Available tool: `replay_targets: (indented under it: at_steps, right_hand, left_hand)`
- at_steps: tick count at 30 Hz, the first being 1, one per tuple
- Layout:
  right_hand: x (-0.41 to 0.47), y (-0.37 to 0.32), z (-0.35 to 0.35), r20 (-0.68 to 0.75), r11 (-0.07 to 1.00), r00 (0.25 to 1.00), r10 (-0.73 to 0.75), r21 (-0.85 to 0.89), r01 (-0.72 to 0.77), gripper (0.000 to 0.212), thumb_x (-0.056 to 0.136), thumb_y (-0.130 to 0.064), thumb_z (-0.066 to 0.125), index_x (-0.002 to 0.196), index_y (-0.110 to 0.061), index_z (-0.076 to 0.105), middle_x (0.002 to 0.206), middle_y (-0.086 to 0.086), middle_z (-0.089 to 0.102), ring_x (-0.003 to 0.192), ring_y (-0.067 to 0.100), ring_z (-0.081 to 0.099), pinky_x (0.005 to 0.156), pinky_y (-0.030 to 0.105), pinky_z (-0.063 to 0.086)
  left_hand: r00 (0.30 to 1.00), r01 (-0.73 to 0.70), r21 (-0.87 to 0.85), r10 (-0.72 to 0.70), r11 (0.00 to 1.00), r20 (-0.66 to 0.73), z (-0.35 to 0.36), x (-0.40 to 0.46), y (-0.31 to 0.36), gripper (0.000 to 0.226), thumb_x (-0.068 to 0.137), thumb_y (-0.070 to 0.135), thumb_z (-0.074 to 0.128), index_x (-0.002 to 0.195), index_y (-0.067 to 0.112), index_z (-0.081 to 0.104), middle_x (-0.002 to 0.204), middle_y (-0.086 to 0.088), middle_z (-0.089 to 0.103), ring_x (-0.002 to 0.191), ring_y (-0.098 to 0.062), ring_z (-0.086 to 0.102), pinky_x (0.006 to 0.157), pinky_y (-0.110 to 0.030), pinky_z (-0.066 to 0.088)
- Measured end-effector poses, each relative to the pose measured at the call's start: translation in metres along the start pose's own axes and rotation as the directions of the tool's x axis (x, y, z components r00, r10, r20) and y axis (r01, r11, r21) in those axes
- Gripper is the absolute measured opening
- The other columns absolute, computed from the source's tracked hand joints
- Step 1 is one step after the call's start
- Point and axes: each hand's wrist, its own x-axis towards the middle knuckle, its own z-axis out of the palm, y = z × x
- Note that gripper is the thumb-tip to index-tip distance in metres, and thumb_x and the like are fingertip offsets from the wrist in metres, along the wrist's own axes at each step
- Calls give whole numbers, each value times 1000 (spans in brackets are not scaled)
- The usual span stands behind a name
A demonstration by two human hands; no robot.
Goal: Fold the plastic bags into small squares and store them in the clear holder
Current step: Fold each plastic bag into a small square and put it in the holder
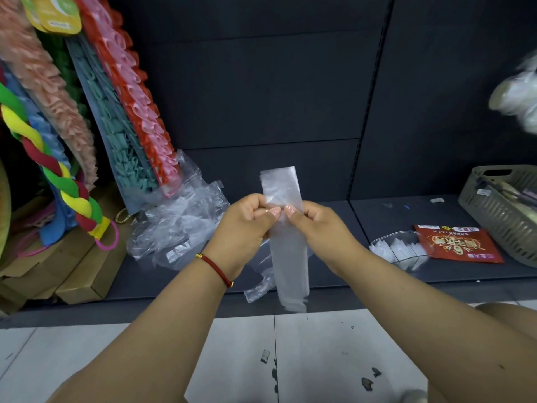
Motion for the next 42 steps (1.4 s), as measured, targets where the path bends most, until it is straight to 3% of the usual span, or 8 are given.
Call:
replay_targets:
  at_steps: [3,9,15,20,31,37,40,42]
  right_hand:
    - [0,-1,-5,133,999,991,31,-45,-25,30,103,-28,44,120,-18,67,107,-4,72,97,4,67,81,18,49]
    - [2,2,-11,253,987,959,129,63,-149,32,102,-29,45,113,-12,69,116,15,69,115,32,62,106,48,44]
    - [1,9,-10,286,986,943,169,-63,-158,21,91,-22,67,101,-4,72,99,8,75,96,23,70,93,37,54]
    - [2,14,-8,269,983,946,182,-79,-166,6,88,-14,70,89,-9,74,86,0,76,82,14,71,84,30,56]
    - [0,17,-4,342,970,910,233,-154,-191,5,84,-13,74,89,-13,75,93,-2,76,91,14,71,91,31,55]
    - [-7,31,1,361,925,883,298,-337,-174,15,77,-11,81,91,-12,74,94,2,76,83,10,67,89,29,55]
    - [-7,34,1,353,912,884,308,-376,-168,13,78,-14,81,86,-20,73,90,-3,75,82,10,67,86,26,55]
    - [-7,35,-1,358,903,880,313,-400,-158,13,78,-15,81,86,-20,73,90,-3,75,83,10,67,86,27,55]
  left_hand:
    - [997,-66,66,68,996,-28,0,1,1,13,93,3,59,86,8,69,89,-13,69,81,-13,64,77,-24,54]
    - [998,58,-175,-53,983,33,-3,0,0,14,86,-5,61,84,1,73,90,-11,72,86,-16,68,82,-23,53]
    - [991,84,-297,-112,951,-78,-4,3,-1,26,86,-8,61,73,8,77,80,-10,74,77,-16,70,73,-23,56]
    - [990,37,-377,-86,926,-115,-7,3,5,14,90,4,63,78,2,71,75,-9,71,70,-16,68,66,-24,56]
    - [922,-128,-81,89,989,-376,-17,14,-2,25,86,24,72,76,1,71,75,-11,55,71,-22,49,69,-39,48]
    - [848,-217,-31,173,976,-501,-27,22,-6,35,87,19,72,77,-12,61,67,-9,33,61,-18,29,58,-25,33]
    - [814,-240,-8,197,971,-547,-28,23,-7,9,86,14,73,89,10,64,56,4,41,53,-8,37,63,-19,42]
    - [799,-247,-25,189,969,-571,-26,23,-5,29,86,13,73,107,18,54,46,15,43,47,1,41,71,-16,46]
